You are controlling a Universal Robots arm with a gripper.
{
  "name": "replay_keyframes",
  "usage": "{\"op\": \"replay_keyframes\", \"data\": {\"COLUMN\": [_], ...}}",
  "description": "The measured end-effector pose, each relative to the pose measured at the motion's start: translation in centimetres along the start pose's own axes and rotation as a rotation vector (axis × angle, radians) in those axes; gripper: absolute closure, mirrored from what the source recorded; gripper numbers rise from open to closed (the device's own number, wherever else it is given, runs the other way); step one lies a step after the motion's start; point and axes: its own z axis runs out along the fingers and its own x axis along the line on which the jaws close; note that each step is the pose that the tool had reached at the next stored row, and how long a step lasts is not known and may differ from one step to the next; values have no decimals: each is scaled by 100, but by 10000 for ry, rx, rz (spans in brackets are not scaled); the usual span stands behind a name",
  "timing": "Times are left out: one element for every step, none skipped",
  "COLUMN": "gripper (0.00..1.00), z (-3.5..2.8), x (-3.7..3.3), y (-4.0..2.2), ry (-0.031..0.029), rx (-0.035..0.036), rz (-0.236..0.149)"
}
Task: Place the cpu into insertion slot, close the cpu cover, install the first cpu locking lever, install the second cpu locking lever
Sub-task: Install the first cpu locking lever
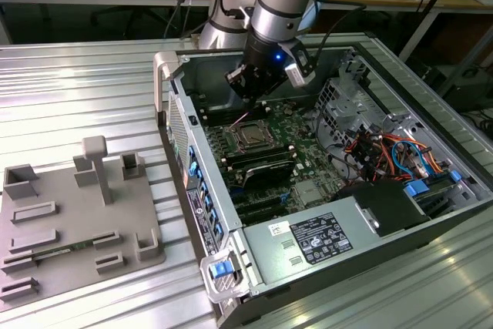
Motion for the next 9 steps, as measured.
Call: {"op": "replay_keyframes", "data": {"gripper": [89,89,89,89,89,89,89,89,89], "z": [11,17,28,34,38,42,45,48,52], "x": [-2,-4,-16,-26,-35,-45,-55,-66,-76], "y": [10,14,19,21,21,22,22,21,20], "ry": [-2,-3,-2,-1,-1,-2,-1,-2,-1], "rx": [-1,-2,-1,-2,-1,-2,-1,-2,-1], "rz": [-1,-2,-3,-2,-1,-1,0,-1,-1]}}
